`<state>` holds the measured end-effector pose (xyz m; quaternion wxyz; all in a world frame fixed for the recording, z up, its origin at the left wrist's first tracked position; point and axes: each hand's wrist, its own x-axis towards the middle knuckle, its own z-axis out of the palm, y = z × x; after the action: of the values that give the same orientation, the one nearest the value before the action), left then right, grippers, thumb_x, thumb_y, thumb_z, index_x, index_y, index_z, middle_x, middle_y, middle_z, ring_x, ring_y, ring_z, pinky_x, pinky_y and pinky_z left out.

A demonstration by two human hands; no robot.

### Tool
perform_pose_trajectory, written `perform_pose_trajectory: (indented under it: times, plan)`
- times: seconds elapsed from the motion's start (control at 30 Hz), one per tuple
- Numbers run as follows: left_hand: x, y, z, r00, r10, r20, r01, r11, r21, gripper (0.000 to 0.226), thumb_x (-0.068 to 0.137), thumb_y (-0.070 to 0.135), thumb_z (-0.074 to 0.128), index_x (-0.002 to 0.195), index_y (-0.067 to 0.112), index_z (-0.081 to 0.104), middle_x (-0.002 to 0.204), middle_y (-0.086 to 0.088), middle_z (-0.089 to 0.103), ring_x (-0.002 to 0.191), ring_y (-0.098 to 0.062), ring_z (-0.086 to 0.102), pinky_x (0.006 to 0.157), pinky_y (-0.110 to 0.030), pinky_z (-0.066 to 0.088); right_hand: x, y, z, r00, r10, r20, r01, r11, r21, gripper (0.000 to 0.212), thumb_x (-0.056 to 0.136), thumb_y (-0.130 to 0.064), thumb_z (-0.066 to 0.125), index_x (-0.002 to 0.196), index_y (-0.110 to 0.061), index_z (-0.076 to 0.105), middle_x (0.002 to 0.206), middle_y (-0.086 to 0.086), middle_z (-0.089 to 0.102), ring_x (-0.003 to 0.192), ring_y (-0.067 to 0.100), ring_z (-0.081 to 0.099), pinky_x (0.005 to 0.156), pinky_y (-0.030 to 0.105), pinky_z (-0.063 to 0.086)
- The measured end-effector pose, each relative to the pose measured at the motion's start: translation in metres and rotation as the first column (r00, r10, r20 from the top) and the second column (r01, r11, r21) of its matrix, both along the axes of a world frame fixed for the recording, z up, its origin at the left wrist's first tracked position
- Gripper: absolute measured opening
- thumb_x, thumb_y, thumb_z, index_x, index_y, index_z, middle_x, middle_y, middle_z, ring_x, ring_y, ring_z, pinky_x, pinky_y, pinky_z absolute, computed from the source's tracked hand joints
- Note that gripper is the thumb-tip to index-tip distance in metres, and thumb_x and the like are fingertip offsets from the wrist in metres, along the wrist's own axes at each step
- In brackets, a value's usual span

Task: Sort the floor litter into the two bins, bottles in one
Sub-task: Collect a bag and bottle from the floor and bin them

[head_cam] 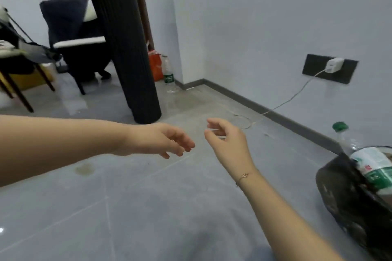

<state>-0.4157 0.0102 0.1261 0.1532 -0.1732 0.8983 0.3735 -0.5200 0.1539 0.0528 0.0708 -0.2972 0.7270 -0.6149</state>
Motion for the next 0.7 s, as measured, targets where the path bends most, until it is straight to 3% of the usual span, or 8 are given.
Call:
perform_pose_trajectory:
  times: [0.13, 0.23, 0.3, 0.37, 0.5, 0.63, 0.7]
  plan:
    - [0.054, -0.088, -0.045, 0.993, 0.114, -0.029, -0.11, 0.988, 0.107, 0.027, 0.094, 0.015, 0.057, 0.112, 0.033, 0.064, 0.116, 0.016, 0.064, 0.106, -0.001, 0.06, 0.089, -0.019, 0.051, 0.029, -0.095, -0.031, 0.992, 0.106, 0.07, -0.112, 0.99, 0.087, 0.03, 0.087, -0.017, 0.059, 0.116, -0.023, 0.062, 0.106, -0.012, 0.063, 0.096, 0.005, 0.059, 0.077, 0.012, 0.045]
    - [0.081, -0.145, -0.092, 0.979, 0.162, -0.123, -0.157, 0.987, 0.044, 0.029, 0.092, 0.009, 0.055, 0.111, 0.031, 0.062, 0.115, 0.016, 0.062, 0.101, -0.001, 0.06, 0.083, -0.006, 0.045, 0.048, -0.153, -0.053, 0.984, 0.167, 0.061, -0.176, 0.96, 0.218, 0.032, 0.086, -0.015, 0.061, 0.117, -0.023, 0.061, 0.107, -0.011, 0.063, 0.095, 0.005, 0.058, 0.077, 0.011, 0.045]
    - [0.097, -0.18, -0.128, 0.955, 0.221, -0.198, -0.22, 0.975, 0.029, 0.031, 0.092, 0.008, 0.054, 0.116, 0.027, 0.059, 0.116, 0.014, 0.06, 0.098, 0.001, 0.058, 0.074, 0.002, 0.039, 0.059, -0.192, -0.067, 0.973, 0.23, 0.032, -0.226, 0.907, 0.356, 0.035, 0.085, -0.016, 0.062, 0.119, -0.022, 0.06, 0.111, -0.01, 0.061, 0.095, 0.007, 0.058, 0.081, 0.017, 0.047]
    - [0.107, -0.205, -0.163, 0.913, 0.335, -0.233, -0.305, 0.939, 0.158, 0.031, 0.092, 0.008, 0.055, 0.12, 0.022, 0.059, 0.119, 0.011, 0.06, 0.096, 0.003, 0.057, 0.072, 0.004, 0.036, 0.064, -0.222, -0.08, 0.951, 0.307, -0.02, -0.251, 0.811, 0.529, 0.039, 0.086, -0.018, 0.062, 0.124, -0.021, 0.058, 0.116, -0.01, 0.057, 0.096, 0.007, 0.055, 0.088, 0.019, 0.045]
    - [0.127, -0.231, -0.217, 0.753, 0.62, -0.222, -0.48, 0.747, 0.459, 0.031, 0.091, 0.007, 0.057, 0.119, 0.022, 0.06, 0.12, 0.012, 0.059, 0.103, 0.004, 0.055, 0.087, -0.007, 0.044, 0.07, -0.263, -0.104, 0.921, 0.389, 0.018, -0.279, 0.627, 0.727, 0.038, 0.088, -0.02, 0.06, 0.125, -0.024, 0.057, 0.124, -0.011, 0.054, 0.104, 0.007, 0.054, 0.089, 0.018, 0.044]
    - [0.139, -0.235, -0.259, 0.637, 0.767, -0.084, -0.565, 0.538, 0.625, 0.031, 0.091, 0.007, 0.057, 0.115, 0.028, 0.061, 0.119, 0.014, 0.059, 0.113, 0.003, 0.053, 0.08, -0.005, 0.045, 0.07, -0.284, -0.136, 0.881, 0.41, 0.237, -0.435, 0.504, 0.746, 0.033, 0.089, -0.021, 0.061, 0.122, -0.026, 0.059, 0.12, -0.011, 0.056, 0.103, 0.004, 0.056, 0.08, 0.007, 0.043]
    - [0.135, -0.228, -0.263, 0.618, 0.785, -0.039, -0.582, 0.491, 0.649, 0.032, 0.091, 0.009, 0.058, 0.114, 0.031, 0.062, 0.121, 0.013, 0.059, 0.114, 0.005, 0.052, 0.081, -0.008, 0.046, 0.063, -0.279, -0.139, 0.863, 0.423, 0.276, -0.463, 0.443, 0.768, 0.033, 0.088, -0.019, 0.062, 0.121, -0.024, 0.059, 0.119, -0.009, 0.058, 0.102, 0.006, 0.058, 0.077, 0.004, 0.041]
